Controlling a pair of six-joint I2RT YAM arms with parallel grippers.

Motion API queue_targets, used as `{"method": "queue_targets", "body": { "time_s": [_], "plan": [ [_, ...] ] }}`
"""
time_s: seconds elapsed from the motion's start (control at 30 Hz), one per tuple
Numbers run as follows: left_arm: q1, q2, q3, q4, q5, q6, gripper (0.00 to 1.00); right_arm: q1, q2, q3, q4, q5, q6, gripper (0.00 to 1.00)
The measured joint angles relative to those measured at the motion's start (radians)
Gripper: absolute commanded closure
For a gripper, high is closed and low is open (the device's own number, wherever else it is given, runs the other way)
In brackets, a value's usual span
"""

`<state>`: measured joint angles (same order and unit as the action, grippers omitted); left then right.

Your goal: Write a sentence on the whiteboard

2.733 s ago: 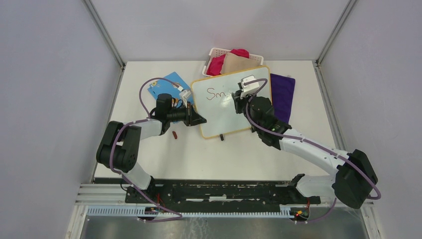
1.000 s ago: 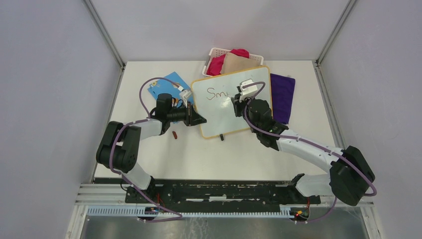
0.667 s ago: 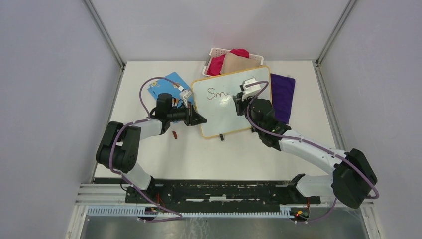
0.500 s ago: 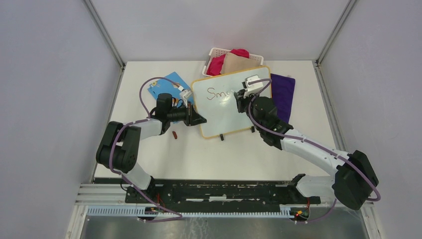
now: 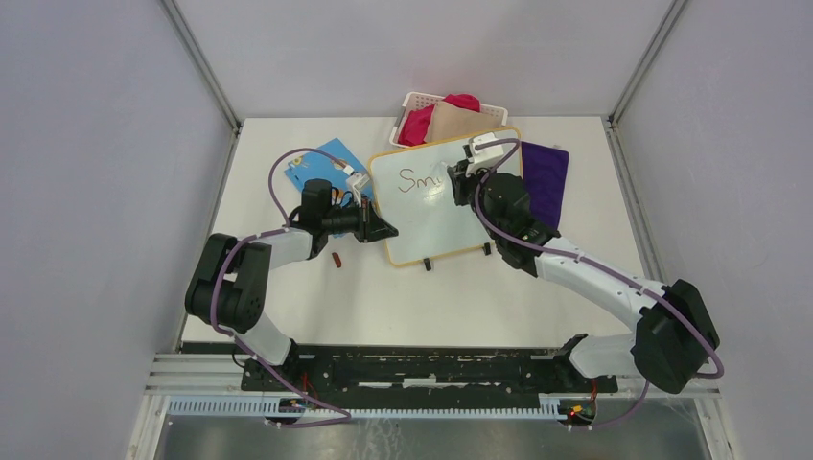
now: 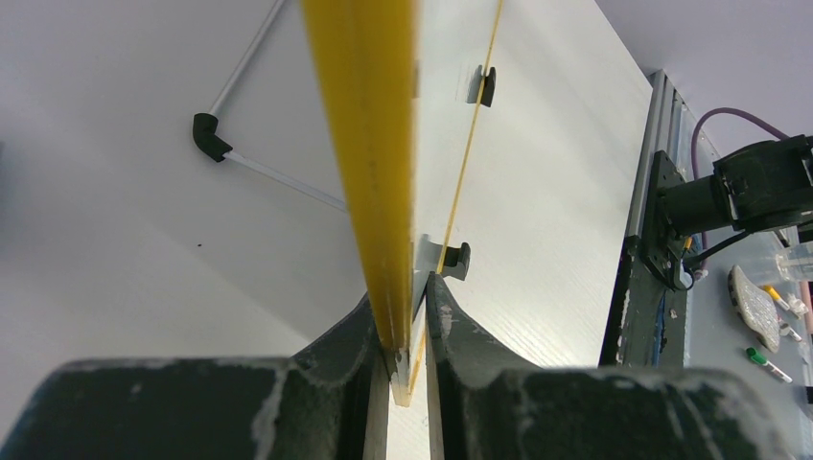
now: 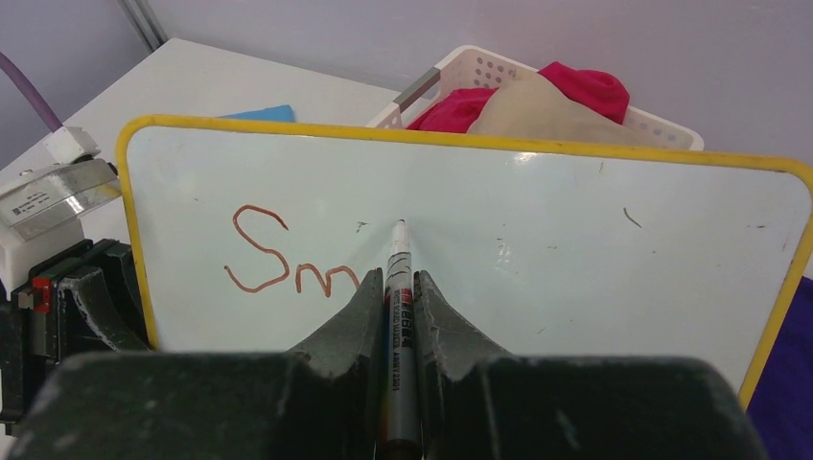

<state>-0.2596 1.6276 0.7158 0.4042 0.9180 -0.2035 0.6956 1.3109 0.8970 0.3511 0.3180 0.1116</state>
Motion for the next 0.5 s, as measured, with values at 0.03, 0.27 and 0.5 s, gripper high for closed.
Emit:
{"method": "queue_targets", "body": {
  "time_s": [0.03,0.27,0.5],
  "plan": [
    [0.000,0.000,0.000,-0.001,0.000,0.000,0.98,-0.001,0.003,0.002,-0.002,-0.001,0.000,1.00],
    [0.000,0.000,0.003,-0.006,0.000,0.000,0.98,-0.019,0.016,0.012,-0.006,-0.004,0.000,1.00],
    [0.000,0.000,0.003,-0.006,0.000,0.001,0.98,-0.024,0.022,0.013,-0.005,-0.008,0.001,1.00]
  ]
}}
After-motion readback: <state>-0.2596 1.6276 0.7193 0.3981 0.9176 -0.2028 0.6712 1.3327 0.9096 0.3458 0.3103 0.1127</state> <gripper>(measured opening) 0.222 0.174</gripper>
